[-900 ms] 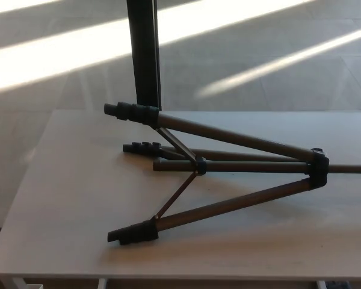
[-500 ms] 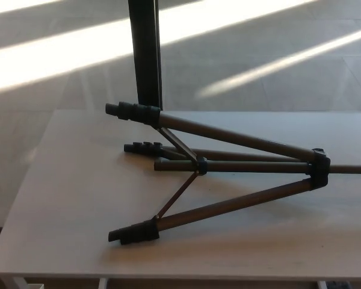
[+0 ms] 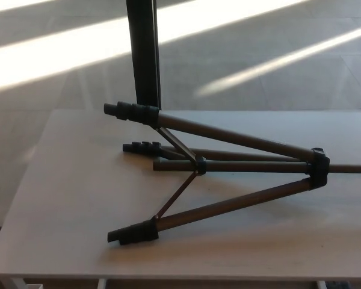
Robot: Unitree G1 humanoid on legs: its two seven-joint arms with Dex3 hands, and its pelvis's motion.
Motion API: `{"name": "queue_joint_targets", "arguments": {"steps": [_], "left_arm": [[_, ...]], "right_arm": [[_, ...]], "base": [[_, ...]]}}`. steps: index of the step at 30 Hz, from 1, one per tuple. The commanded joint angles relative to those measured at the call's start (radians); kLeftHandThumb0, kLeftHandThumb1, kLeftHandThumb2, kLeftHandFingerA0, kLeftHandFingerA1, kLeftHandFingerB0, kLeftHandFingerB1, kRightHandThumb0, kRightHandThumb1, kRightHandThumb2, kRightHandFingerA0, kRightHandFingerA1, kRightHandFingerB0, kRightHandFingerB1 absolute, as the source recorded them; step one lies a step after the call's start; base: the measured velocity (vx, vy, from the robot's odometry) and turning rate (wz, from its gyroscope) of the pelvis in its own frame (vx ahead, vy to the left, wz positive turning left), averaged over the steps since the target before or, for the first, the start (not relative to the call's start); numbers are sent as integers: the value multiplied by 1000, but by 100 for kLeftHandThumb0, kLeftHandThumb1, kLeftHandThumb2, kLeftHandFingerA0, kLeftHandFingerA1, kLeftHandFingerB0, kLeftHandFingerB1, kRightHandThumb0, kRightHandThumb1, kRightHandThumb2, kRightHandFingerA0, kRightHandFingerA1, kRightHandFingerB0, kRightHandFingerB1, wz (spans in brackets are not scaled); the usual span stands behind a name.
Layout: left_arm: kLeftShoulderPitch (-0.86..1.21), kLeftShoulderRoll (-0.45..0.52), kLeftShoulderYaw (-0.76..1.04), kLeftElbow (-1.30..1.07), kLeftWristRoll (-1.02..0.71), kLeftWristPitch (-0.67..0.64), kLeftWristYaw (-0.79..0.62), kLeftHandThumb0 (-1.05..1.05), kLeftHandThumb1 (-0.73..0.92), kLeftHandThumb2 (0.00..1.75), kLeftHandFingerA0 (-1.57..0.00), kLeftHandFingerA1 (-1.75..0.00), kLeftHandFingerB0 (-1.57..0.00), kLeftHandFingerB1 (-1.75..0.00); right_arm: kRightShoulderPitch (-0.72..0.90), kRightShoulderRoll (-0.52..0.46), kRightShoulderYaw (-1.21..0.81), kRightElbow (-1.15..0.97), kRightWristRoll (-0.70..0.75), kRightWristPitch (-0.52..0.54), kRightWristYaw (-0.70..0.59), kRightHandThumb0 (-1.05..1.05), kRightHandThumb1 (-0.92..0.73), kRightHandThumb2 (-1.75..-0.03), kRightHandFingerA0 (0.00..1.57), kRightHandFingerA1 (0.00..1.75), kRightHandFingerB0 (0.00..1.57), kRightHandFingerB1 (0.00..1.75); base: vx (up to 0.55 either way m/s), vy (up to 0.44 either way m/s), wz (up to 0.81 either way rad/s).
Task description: Use both hands of the robot to pick up the tripod lying in the middle of the desk and make it stand upright on the desk
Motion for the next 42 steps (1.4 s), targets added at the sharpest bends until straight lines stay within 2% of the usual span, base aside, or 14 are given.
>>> {"name": "queue_joint_targets", "arguments": {"steps": [1, 3, 8, 9, 14, 19, 24, 28, 29, 31, 32, 34, 37, 42], "left_arm": [[-61, 72, 46, -462, -134, 207, 59, -47, 50, 55, -97, -58, -76, -53], [-68, 74, 42, -549, -144, 209, 49, -45, 53, 56, -94, -59, -71, -54], [-93, 90, 27, -751, -185, 257, 38, -64, 48, 59, -106, -57, -85, -51], [-119, 93, 14, -806, -195, 262, 45, -63, 53, 59, -115, -53, -94, -50], [-215, 90, -46, -904, -207, 224, 9, -71, 58, 61, -115, -53, -101, -50], [-366, 86, -258, -1098, -119, 272, 23, -54, 67, 60, -101, -69, -82, -57], [-489, 60, -448, -1152, -49, 308, -26, -53, 71, 62, -101, -77, -73, -61], [-534, 54, -511, -1154, -39, 321, -50, -53, 71, 62, -101, -77, -73, -61], [-586, 54, -579, -1109, -40, 291, -135, -47, 72, 61, -99, -80, -76, -63], [-647, 50, -645, -1022, -34, 227, -240, -44, 58, 90, -99, -81, -87, -71], [-668, 47, -663, -1001, -28, 226, -249, -45, 53, 92, -100, -80, -89, -71], [-698, 58, -697, -974, -4, 221, -263, -47, 54, 89, -100, -78, -90, -70], [-770, 50, -748, -931, -12, 221, -306, -55, 68, 60, -99, -76, -84, -67], [-868, 51, -849, -897, 43, 243, -326, -54, 65, 59, -95, -79, -83, -66]], "right_arm": [[-24, 22, -35, -523, 254, 230, -186, -64, -66, -61, 94, 55, 64, 46], [-36, -1, -32, -601, 292, 293, -223, -67, -65, -61, 95, 56, 65, 46], [-74, -16, 16, -714, 396, 315, -205, -64, -67, -60, 84, 64, 59, 48], [-94, -9, 45, -752, 442, 319, -213, -65, -64, -61, 90, 69, 62, 51], [-165, 29, 159, -830, 499, 323, -211, -63, -66, -60, 94, 76, 67, 56], [-274, 143, 388, -896, 490, 398, -272, -63, -64, -59, 90, 86, 76, 62], [-353, 228, 543, -860, 456, 491, -285, -62, -70, -61, 82, 90, 69, 65], [-378, 264, 591, -834, 442, 516, -283, -62, -70, -61, 82, 90, 69, 65], [-394, 302, 623, -796, 445, 547, -300, -60, -69, -61, 81, 95, 70, 66], [-419, 375, 631, -737, 471, 578, -372, -61, -66, -60, 78, 96, 70, 68], [-429, 390, 626, -715, 480, 585, -387, -60, -66, -60, 77, 95, 69, 67], [-435, 415, 623, -694, 474, 595, -408, -59, -69, -60, 74, 95, 68, 67], [-425, 450, 622, -642, 454, 610, -420, -58, -72, -62, 67, 91, 63, 61], [-412, 469, 622, -600, 415, 627, -423, -60, -72, -62, 67, 93, 61, 61]], "base": [[0, 0, 0], [0, 0, 0], [0, 0, 0], [0, 0, 0], [0, 0, 0], [0, 0, 0], [0, 0, 0], [0, 0, 0], [0, 0, 0], [0, 0, 0], [0, 0, 0], [0, 0, 0], [0, 0, 0], [0, 0, 0]]}}
